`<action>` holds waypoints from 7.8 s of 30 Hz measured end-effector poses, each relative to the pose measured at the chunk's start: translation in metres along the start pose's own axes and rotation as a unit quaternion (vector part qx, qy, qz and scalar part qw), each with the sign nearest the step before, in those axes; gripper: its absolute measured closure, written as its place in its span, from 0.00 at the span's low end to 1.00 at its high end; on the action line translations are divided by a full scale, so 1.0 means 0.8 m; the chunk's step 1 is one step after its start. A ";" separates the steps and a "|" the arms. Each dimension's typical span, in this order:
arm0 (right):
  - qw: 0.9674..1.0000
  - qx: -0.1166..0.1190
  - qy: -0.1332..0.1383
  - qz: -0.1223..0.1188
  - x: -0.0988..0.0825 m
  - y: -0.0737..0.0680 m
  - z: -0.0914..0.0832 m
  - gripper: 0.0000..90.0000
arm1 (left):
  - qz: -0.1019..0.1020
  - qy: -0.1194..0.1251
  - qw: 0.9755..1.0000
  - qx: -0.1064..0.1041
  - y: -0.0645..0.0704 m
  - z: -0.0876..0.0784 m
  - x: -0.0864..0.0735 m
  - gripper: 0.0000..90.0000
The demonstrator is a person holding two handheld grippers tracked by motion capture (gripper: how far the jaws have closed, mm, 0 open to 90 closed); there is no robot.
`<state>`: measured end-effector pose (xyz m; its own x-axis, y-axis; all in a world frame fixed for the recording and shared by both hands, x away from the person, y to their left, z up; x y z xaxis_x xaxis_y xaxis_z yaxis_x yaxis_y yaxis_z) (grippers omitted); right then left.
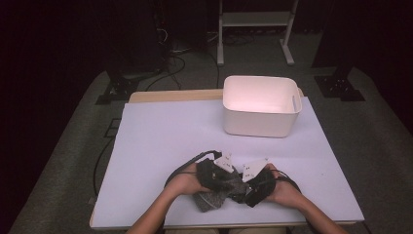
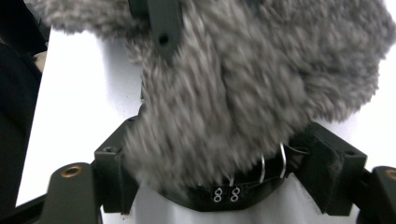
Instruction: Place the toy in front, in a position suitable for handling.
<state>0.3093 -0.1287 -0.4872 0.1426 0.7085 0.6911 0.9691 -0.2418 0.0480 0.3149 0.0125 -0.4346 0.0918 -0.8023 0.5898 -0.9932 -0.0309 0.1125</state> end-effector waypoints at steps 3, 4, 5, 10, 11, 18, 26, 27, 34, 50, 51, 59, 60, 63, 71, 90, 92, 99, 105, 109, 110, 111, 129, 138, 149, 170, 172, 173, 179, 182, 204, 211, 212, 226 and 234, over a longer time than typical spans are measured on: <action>1.000 0.000 0.001 -0.001 0.000 0.000 0.000 0.26 | -0.004 -0.009 1.000 0.012 0.000 -0.017 -0.020 0.84; 1.000 0.000 0.001 -0.002 -0.001 0.000 0.000 0.26 | -0.009 -0.013 1.000 0.018 -0.001 -0.023 -0.027 0.84; 1.000 0.001 0.002 -0.003 -0.001 0.001 0.000 0.26 | -0.012 -0.017 0.999 0.025 -0.002 -0.030 -0.034 0.84; 1.000 0.001 0.002 -0.002 0.000 0.001 0.000 0.26 | -0.039 -0.020 0.998 0.042 -0.004 -0.050 -0.059 0.84; 1.000 0.000 0.002 -0.002 0.000 0.001 0.000 0.26 | -0.039 -0.020 0.998 0.043 -0.004 -0.052 -0.062 0.84; 1.000 0.001 0.003 -0.002 -0.001 0.001 0.000 0.26 | -0.050 -0.011 0.997 0.052 -0.012 -0.062 -0.075 0.83; 1.000 0.001 0.004 -0.005 -0.001 0.001 0.000 0.26 | -0.082 0.000 0.994 0.072 -0.026 -0.077 -0.094 0.83; 1.000 0.001 0.004 -0.003 -0.001 0.001 0.000 0.26 | -0.082 0.004 0.994 0.070 -0.026 -0.076 -0.094 0.83; 1.000 0.002 0.004 -0.005 -0.001 0.001 0.001 0.26 | -0.063 0.021 0.997 0.041 -0.016 -0.059 -0.071 0.83; 1.000 0.002 0.006 -0.006 -0.001 0.001 0.000 0.26 | -0.059 0.003 0.996 0.060 -0.031 -0.057 -0.066 0.81; 1.000 0.002 0.005 -0.005 -0.001 0.001 0.000 0.26 | -0.067 0.008 0.996 0.063 -0.034 -0.062 -0.072 0.81; 1.000 -0.001 -0.002 -0.015 0.003 0.000 0.001 0.26 | -0.071 0.027 0.996 0.046 -0.036 -0.059 -0.065 0.81; 1.000 -0.004 -0.002 -0.025 0.004 0.000 0.001 0.26 | -0.064 0.025 0.997 0.042 -0.035 -0.055 -0.060 0.81; 0.999 -0.015 -0.001 -0.034 0.010 -0.003 0.004 0.26 | -0.041 0.028 0.998 0.030 -0.030 -0.044 -0.040 0.81; 1.000 -0.010 0.001 -0.024 0.009 -0.001 0.005 0.24 | -0.040 0.014 0.999 0.028 -0.029 -0.031 -0.040 0.81; 0.999 -0.019 0.009 -0.025 0.007 -0.005 -0.004 0.26 | 0.008 0.022 1.000 -0.012 0.004 -0.011 -0.004 0.82; 0.999 -0.022 0.005 -0.027 0.007 -0.006 -0.004 0.26 | 0.022 0.021 0.999 -0.019 0.010 -0.002 0.010 0.82; 0.999 -0.018 0.012 -0.025 0.006 -0.005 -0.003 0.26 | 0.046 0.000 0.999 0.000 0.007 0.005 0.028 0.82; 0.999 -0.020 0.015 -0.026 0.008 -0.006 -0.005 0.26 | 0.027 -0.016 0.998 0.047 -0.014 -0.012 0.017 0.82; 0.999 -0.017 0.015 -0.024 0.008 -0.005 -0.004 0.26 | 0.013 0.008 1.000 0.025 -0.017 -0.009 0.018 0.82; 0.999 -0.017 0.015 -0.025 0.009 -0.005 -0.003 0.26 | 0.013 0.013 1.000 0.020 -0.018 -0.006 0.021 0.82; 1.000 -0.017 0.015 -0.022 0.009 -0.005 -0.003 0.26 | 0.012 0.014 1.000 0.019 -0.018 -0.002 0.023 0.82; 0.999 -0.014 0.006 -0.030 0.005 -0.002 0.001 0.26 | -0.050 0.002 0.998 0.049 -0.038 -0.037 -0.034 0.81; 1.000 -0.018 0.001 -0.023 -0.002 0.007 -0.006 0.26 | -0.036 0.007 0.998 0.042 -0.032 -0.042 -0.021 0.81; 1.000 -0.011 0.000 -0.008 -0.013 0.020 -0.013 0.26 | -0.046 0.008 0.999 0.017 -0.032 -0.026 -0.028 0.81; 0.998 0.026 -0.008 0.056 -0.006 0.019 -0.028 0.20 | -0.038 0.025 0.999 0.006 -0.022 -0.017 -0.029 0.81; 0.998 0.028 0.000 0.057 -0.002 0.021 -0.034 0.20 | -0.040 0.025 0.999 0.008 -0.023 -0.017 -0.029 0.81; 0.998 0.031 0.005 0.061 0.001 0.022 -0.037 0.20 | -0.041 0.027 0.999 0.008 -0.023 -0.017 -0.029 0.81; 0.997 0.039 0.001 0.067 0.012 0.034 -0.042 0.20 | -0.038 0.024 0.999 0.009 -0.021 -0.017 -0.028 0.81; 0.996 0.047 -0.002 0.072 0.016 0.039 -0.037 0.20 | -0.036 0.023 0.999 0.008 -0.020 -0.017 -0.028 0.81; 0.978 0.134 -0.002 0.160 0.007 0.048 -0.008 0.30 | -0.067 0.053 0.996 0.008 -0.045 -0.045 -0.023 0.79; 0.985 0.113 0.006 0.133 0.011 0.039 -0.011 0.32 | -0.113 0.056 0.992 -0.015 -0.060 -0.036 -0.020 0.70; 0.985 0.113 0.006 0.133 0.011 0.039 -0.011 0.32 | -0.113 0.056 0.992 -0.015 -0.060 -0.036 -0.020 0.67; 0.999 0.021 0.017 0.031 0.018 0.004 -0.026 0.29 | -0.101 0.071 0.992 -0.041 -0.028 -0.046 -0.027 0.75; 0.998 0.054 0.010 0.038 0.011 -0.012 -0.021 0.50 | -0.073 0.082 0.993 -0.050 -0.003 -0.056 -0.030 0.78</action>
<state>0.2977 -0.1316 -0.4693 0.2140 0.6775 0.7037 0.9717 -0.2214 -0.0823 0.3184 0.0587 -0.4135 0.2536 -0.6857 0.6823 -0.9569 -0.0747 0.2806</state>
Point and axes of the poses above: each handheld gripper's, and its own axes: z roughly forward along the jaws, x roughly out of its top, y roughly to its right, the point moved 4 cm from there along z, roughly forward along the jaws, and after that the axes turned 4 degrees about -x, right-handed, at the moved point
